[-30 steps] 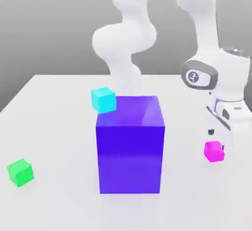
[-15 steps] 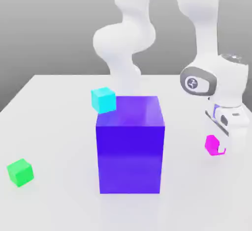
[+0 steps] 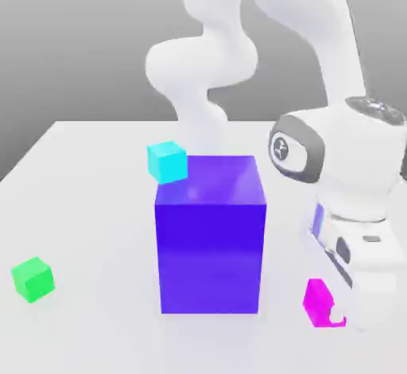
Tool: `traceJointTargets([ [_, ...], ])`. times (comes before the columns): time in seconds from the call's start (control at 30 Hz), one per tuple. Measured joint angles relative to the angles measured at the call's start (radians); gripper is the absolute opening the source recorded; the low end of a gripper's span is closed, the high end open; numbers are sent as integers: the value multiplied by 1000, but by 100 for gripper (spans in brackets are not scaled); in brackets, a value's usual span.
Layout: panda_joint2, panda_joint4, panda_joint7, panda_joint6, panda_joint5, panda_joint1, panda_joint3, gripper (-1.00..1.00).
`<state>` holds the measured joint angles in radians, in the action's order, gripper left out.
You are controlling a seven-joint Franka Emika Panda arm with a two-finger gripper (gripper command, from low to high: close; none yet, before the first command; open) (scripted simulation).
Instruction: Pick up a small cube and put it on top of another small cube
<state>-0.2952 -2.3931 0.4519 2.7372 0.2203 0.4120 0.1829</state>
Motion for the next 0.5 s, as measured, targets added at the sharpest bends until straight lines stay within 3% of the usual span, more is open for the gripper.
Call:
traceJointTargets([
  [0.5,103,-15,525,-97,-40,-420,231,-100],
])
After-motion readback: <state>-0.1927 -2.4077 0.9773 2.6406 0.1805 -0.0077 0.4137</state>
